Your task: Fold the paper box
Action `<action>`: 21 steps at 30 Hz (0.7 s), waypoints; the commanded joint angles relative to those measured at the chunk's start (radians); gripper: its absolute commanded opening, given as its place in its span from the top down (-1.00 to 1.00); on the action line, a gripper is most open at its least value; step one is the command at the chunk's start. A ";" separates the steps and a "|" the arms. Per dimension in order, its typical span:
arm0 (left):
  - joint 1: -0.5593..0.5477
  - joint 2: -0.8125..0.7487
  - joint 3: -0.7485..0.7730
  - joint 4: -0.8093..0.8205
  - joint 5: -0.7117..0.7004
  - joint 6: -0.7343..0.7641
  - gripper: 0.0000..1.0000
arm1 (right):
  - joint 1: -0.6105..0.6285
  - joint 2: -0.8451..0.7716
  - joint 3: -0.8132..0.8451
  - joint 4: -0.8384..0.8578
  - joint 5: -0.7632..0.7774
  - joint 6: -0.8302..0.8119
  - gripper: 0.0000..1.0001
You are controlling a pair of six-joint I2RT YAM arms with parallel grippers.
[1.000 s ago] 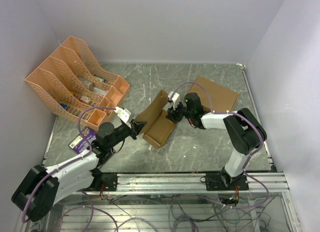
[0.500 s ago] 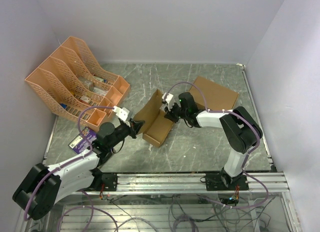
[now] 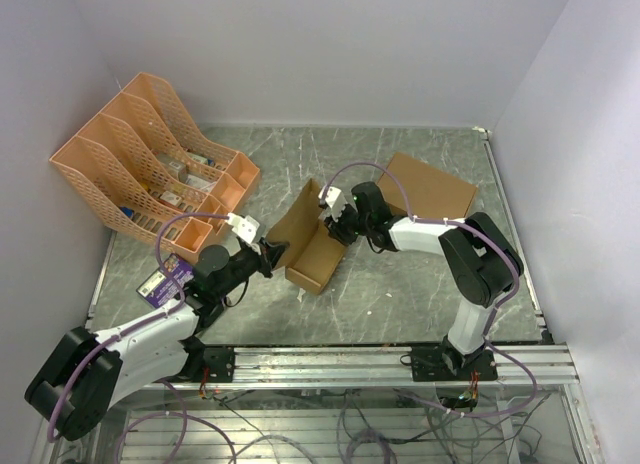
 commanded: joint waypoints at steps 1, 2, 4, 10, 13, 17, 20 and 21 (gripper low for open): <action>0.000 -0.010 -0.001 0.072 0.047 0.034 0.86 | 0.005 -0.011 0.033 -0.077 -0.002 -0.028 0.31; -0.001 -0.014 0.000 0.068 0.049 0.039 0.86 | 0.005 -0.010 0.036 -0.088 -0.004 -0.034 0.28; -0.001 -0.022 0.003 0.056 0.052 0.055 0.86 | 0.003 -0.009 0.040 -0.103 0.001 -0.044 0.24; -0.001 -0.046 0.004 0.047 0.071 0.095 0.86 | -0.005 0.001 0.067 -0.163 0.005 -0.079 0.25; -0.001 -0.046 0.011 0.055 0.080 0.107 0.86 | -0.006 0.006 0.067 -0.172 0.012 -0.090 0.39; -0.001 -0.021 0.027 0.070 0.106 0.113 0.86 | -0.003 0.017 0.066 -0.170 0.032 -0.087 0.90; -0.003 0.005 0.036 0.089 0.123 0.111 0.86 | 0.009 0.024 0.066 -0.154 0.087 -0.079 1.00; -0.003 0.008 0.038 0.095 0.124 0.109 0.86 | 0.014 0.023 0.067 -0.144 0.111 -0.082 1.00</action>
